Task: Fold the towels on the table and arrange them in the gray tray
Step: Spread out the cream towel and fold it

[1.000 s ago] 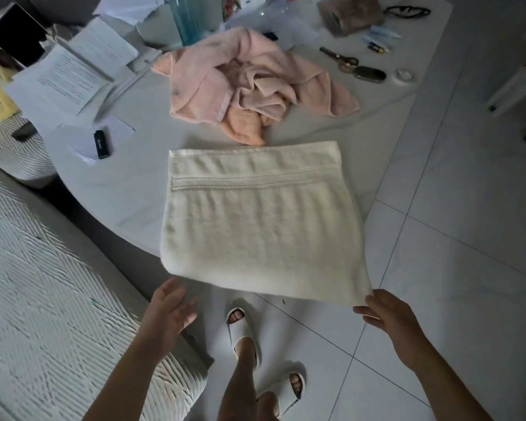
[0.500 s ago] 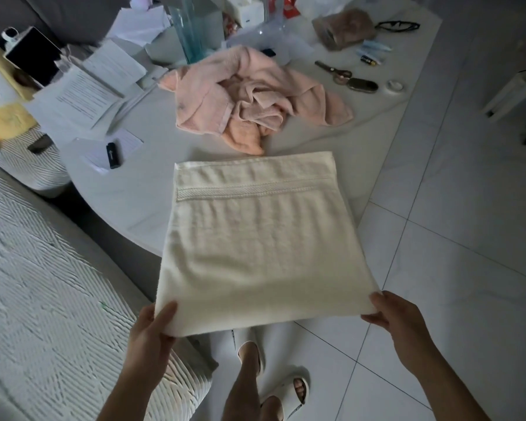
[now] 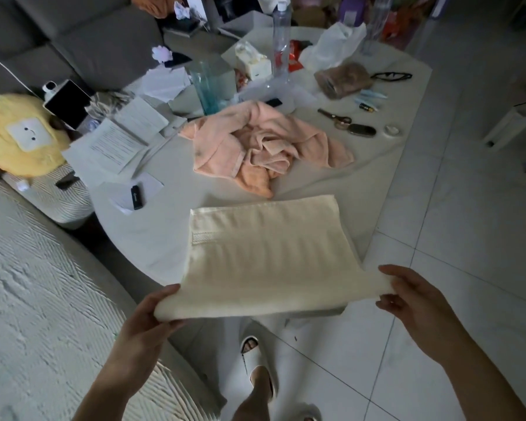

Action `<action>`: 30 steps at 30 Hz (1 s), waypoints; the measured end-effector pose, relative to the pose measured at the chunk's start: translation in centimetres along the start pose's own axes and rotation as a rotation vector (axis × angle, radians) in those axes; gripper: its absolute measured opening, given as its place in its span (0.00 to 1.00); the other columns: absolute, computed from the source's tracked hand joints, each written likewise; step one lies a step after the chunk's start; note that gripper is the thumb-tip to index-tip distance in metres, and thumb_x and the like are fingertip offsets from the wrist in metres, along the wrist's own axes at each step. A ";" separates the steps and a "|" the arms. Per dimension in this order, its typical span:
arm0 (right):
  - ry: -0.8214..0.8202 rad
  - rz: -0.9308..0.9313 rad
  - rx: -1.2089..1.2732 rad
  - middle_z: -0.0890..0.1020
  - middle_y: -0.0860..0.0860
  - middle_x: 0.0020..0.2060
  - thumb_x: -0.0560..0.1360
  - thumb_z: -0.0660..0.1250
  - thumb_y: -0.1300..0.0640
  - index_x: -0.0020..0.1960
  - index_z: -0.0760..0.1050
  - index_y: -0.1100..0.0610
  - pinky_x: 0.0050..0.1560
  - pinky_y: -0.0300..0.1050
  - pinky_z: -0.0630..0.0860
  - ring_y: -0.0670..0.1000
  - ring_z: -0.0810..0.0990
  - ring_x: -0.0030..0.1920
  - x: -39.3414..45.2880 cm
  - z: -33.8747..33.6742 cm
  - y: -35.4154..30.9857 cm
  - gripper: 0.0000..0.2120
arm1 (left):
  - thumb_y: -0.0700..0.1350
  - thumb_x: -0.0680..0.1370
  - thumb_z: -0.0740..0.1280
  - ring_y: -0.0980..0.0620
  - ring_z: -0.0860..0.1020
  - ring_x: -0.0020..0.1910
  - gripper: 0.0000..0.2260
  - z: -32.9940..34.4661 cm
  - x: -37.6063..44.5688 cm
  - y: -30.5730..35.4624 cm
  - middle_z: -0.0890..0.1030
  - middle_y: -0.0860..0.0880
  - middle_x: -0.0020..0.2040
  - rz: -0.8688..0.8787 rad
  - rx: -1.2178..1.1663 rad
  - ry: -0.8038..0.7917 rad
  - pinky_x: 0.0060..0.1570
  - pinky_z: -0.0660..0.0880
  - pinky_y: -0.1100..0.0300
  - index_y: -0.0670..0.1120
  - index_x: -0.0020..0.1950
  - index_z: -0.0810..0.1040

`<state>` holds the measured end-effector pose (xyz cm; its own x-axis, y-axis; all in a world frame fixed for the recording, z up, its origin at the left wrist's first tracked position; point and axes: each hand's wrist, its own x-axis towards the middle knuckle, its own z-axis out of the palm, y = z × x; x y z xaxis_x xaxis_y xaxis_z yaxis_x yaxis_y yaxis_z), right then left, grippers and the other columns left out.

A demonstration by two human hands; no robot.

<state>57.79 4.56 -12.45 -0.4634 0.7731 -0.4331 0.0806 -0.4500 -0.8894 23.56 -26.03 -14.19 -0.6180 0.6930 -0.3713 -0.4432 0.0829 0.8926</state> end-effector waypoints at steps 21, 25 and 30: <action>0.362 -0.071 -0.899 0.78 0.52 0.36 0.79 0.65 0.53 0.43 0.75 0.58 0.39 0.48 0.67 0.57 0.76 0.40 23.1 9.8 -2.3 0.10 | 0.49 0.81 0.58 0.54 0.72 0.31 0.11 3.5 24.7 2.9 0.76 0.49 0.33 0.012 0.940 0.478 0.31 0.67 0.62 0.48 0.41 0.71; 0.411 -0.105 -0.922 0.78 0.57 0.34 0.78 0.65 0.53 0.40 0.73 0.61 0.38 0.50 0.69 0.59 0.76 0.37 23.8 10.0 -2.3 0.13 | 0.48 0.81 0.58 0.50 0.73 0.33 0.08 3.4 25.5 2.6 0.76 0.51 0.33 0.017 0.968 0.484 0.32 0.66 0.54 0.48 0.45 0.73; 0.415 -0.083 -0.909 0.78 0.58 0.35 0.77 0.66 0.54 0.40 0.72 0.61 0.39 0.52 0.71 0.62 0.78 0.40 24.6 10.7 -2.7 0.12 | 0.45 0.82 0.60 0.36 0.77 0.45 0.05 3.4 25.7 2.9 0.79 0.43 0.42 -0.025 1.051 0.477 0.42 0.69 0.50 0.45 0.52 0.73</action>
<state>36.74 20.04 -19.14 -0.1677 0.9592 -0.2274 0.7862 -0.0091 -0.6179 8.65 -5.56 -20.30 -0.8984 0.3605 -0.2508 0.1625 0.8035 0.5728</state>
